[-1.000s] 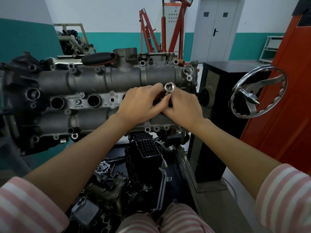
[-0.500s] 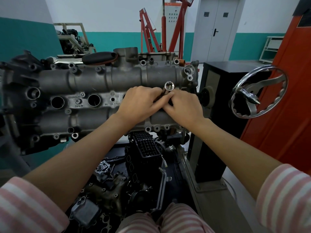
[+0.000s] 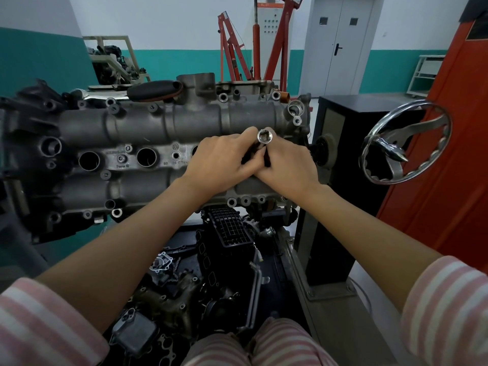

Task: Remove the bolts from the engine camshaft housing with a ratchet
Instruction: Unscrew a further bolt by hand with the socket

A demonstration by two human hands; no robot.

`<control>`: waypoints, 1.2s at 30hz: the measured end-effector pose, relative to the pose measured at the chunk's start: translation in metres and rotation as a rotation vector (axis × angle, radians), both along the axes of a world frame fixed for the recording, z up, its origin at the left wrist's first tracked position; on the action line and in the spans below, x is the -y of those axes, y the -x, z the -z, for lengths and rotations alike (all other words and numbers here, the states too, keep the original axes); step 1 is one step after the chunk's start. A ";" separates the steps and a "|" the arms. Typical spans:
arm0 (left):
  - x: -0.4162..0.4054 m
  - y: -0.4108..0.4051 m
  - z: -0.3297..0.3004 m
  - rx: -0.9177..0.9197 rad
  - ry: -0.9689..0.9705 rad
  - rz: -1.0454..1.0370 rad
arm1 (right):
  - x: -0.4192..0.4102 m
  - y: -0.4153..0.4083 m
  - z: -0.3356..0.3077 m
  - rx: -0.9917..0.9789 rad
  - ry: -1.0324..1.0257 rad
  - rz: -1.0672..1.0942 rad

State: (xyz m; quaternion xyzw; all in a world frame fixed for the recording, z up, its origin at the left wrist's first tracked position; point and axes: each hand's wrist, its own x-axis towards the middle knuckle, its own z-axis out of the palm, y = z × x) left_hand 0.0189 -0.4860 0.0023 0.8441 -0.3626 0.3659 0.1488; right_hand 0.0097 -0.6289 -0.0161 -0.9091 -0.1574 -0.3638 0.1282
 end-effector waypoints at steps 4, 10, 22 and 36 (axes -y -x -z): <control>-0.001 -0.001 0.000 0.000 0.006 -0.013 | 0.000 -0.002 0.000 -0.024 0.027 0.046; -0.001 -0.003 0.001 -0.011 0.017 -0.017 | 0.000 0.001 0.000 -0.011 0.007 0.024; -0.001 -0.002 -0.001 -0.015 -0.003 -0.029 | 0.000 0.003 -0.002 -0.016 0.000 0.007; -0.001 -0.001 -0.001 0.008 -0.022 -0.026 | -0.001 0.003 -0.002 -0.026 -0.021 -0.011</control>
